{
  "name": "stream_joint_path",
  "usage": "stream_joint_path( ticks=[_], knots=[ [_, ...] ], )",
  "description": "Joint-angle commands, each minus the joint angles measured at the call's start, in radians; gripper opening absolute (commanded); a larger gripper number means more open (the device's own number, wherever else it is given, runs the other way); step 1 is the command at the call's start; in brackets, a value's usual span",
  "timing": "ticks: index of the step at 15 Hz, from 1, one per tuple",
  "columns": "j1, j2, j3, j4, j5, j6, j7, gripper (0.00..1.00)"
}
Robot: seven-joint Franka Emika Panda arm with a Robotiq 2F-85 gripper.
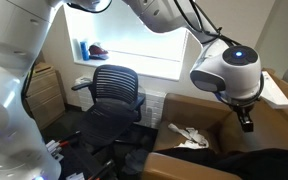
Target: Pick the black garment on the chair, put it on the sofa then move the black chair
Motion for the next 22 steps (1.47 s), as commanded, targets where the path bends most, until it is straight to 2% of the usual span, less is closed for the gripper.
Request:
stream_joint_path(
  ticks=[1,3,7,9,11,12,14,17,19,22],
  knots=[
    [-0.038,0.004,0.035,0.011,-0.033,0.011,0.018,1.00],
    [-0.009,0.010,0.038,-0.039,-0.118,-0.043,0.017,1.00],
    [0.018,0.023,0.128,-0.108,-0.175,-0.105,-0.011,1.00],
    [0.018,0.041,0.186,-0.116,-0.169,-0.139,-0.062,1.00],
    [0.033,0.073,0.228,-0.110,-0.135,-0.079,-0.122,1.00],
    [0.037,0.067,0.198,-0.099,-0.157,-0.106,-0.054,1.00],
    [0.050,0.084,0.215,-0.099,-0.154,-0.096,-0.074,1.00],
    [0.056,0.103,0.206,-0.084,-0.156,-0.070,-0.061,1.00],
    [0.047,0.200,0.237,0.007,-0.077,-0.028,0.012,1.00],
    [0.031,0.322,0.313,0.130,0.059,0.029,0.021,1.00]
  ],
)
